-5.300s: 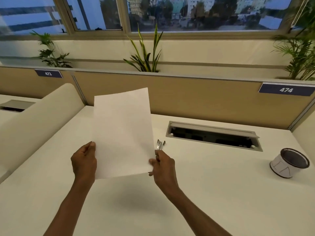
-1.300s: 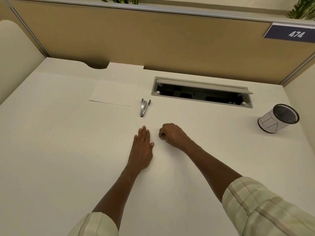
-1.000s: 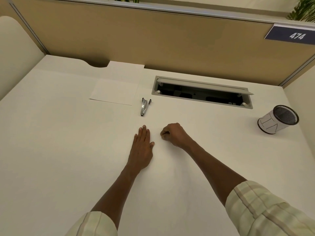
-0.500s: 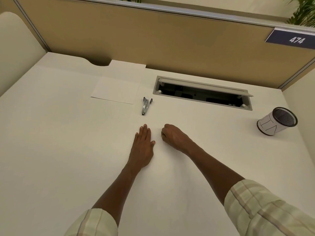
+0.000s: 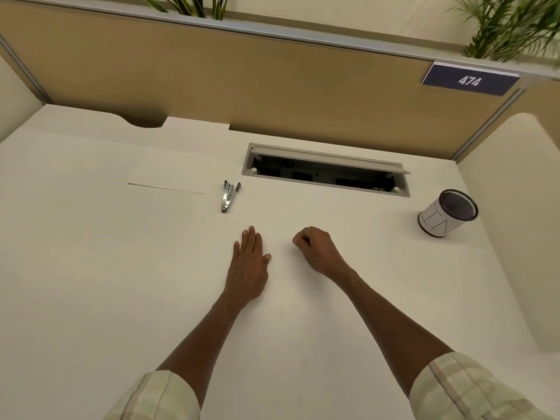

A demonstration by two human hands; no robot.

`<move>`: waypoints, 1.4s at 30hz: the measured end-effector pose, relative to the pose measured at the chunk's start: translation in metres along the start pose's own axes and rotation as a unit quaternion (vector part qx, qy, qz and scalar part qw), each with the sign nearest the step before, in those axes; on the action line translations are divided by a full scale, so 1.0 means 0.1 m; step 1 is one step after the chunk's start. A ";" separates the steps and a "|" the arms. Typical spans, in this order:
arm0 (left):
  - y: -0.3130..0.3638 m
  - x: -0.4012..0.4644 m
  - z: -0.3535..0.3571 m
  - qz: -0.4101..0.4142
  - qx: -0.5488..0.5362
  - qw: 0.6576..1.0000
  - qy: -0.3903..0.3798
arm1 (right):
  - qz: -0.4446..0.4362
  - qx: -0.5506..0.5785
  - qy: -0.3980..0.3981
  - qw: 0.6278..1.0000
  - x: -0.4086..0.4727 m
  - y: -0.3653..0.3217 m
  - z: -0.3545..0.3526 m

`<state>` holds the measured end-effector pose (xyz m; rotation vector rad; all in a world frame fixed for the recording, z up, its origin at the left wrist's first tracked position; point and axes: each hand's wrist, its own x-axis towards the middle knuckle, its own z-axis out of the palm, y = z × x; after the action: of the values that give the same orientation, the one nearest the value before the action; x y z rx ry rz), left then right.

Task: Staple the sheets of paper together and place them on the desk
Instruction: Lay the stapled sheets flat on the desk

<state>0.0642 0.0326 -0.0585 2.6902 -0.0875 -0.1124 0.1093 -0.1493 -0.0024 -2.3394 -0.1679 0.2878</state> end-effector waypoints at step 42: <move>0.51 0.25 0.41 0.004 0.060 0.993 0.103 | 0.259 -0.180 0.295 0.902 -0.08 1.61 -2.58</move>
<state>0.0829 -0.0329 -0.0744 2.8035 -0.0417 0.1796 0.1730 -0.4397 0.0617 -2.6877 0.7679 -0.2335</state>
